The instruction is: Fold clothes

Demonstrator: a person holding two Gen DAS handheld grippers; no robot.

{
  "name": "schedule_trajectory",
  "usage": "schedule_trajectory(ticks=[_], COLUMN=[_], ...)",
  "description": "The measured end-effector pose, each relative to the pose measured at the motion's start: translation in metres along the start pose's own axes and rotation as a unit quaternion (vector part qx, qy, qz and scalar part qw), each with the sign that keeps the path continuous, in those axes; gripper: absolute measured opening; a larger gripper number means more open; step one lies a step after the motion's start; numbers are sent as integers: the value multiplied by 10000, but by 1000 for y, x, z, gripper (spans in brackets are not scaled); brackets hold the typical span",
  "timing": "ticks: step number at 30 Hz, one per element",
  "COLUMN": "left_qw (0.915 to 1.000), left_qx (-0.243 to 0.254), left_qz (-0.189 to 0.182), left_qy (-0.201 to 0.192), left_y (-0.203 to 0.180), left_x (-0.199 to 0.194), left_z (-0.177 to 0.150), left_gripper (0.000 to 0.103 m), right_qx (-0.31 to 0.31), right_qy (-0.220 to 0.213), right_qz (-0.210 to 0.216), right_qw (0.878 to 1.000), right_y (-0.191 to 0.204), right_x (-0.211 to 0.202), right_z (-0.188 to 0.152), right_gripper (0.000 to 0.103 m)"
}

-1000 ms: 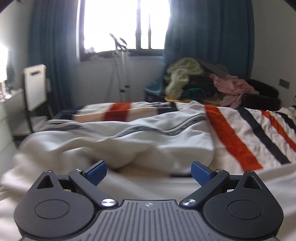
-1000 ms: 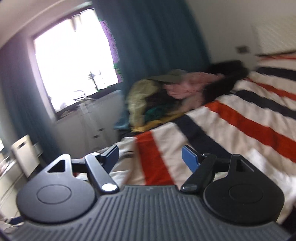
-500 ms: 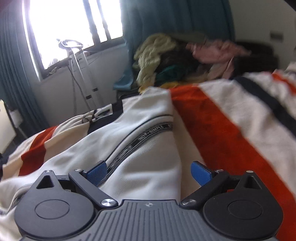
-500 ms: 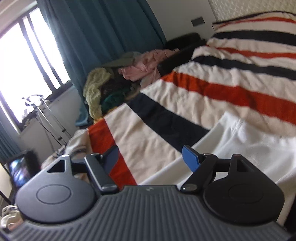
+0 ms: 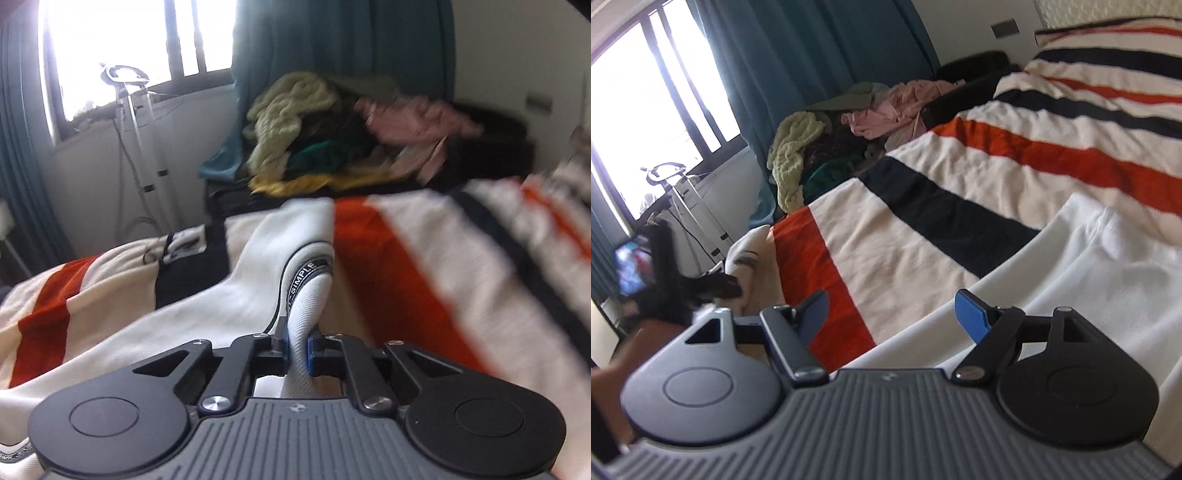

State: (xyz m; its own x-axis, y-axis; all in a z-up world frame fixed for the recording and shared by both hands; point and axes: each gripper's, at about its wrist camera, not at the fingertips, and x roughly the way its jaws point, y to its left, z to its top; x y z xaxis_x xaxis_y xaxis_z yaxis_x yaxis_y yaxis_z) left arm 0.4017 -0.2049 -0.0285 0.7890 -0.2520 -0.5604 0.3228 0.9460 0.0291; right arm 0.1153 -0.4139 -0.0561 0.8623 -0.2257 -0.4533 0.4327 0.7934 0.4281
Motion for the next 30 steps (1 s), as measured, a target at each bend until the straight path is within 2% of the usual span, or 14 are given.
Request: schedule_trajectory(ticks=[3,6,7,10,13,16,19,21,23,27,30], left_qw=[9931,9841,9827,9887,9917,9901,9873,9829,9827,9862,9883], left_qx=[-340,-773,-915,-1230,-1208,-1162,-1324,-1452,-1462,-1386,-1328], left_qz=[-963,-1271,-1237,-439,240,783,881,1136,1141,901,720], left_qy=[-578,-972,-1032,-736,-374,-83,-38,16,-9,-122,-207], left_y=[18,44,51,64,75,86,99,104,101,89,80], left_x=[-51,-83,-89,-75,-49,-24,-11,-11,-29,-79,-117], left_z=[17,26,27,19,5,-10,-17,-18,-23,-35,-43], left_gripper=[8,9,10,13,15,23,40,72,85,87,92], right_qx=[48,86,85,81,23,-2,-28,-47,-67,-152,-356], right_qy=[-83,-248,-260,-265,-238,-158,-77,-26,24,105,24], right_qz=[-67,-112,-112,-98,-98,-83,-67,-18,35,169,316], right_qw=[9999,9996,9996,9996,9997,9998,9999,10000,10000,9997,9989], right_y=[-2,-3,-3,-2,0,0,1,3,6,12,20], right_x=[-8,-17,-19,-22,-22,-18,-14,-10,-7,-2,-7], right_z=[3,7,7,8,7,4,2,-2,-5,-13,-15], right_gripper=[78,78,78,78,78,78,78,78,78,78,78])
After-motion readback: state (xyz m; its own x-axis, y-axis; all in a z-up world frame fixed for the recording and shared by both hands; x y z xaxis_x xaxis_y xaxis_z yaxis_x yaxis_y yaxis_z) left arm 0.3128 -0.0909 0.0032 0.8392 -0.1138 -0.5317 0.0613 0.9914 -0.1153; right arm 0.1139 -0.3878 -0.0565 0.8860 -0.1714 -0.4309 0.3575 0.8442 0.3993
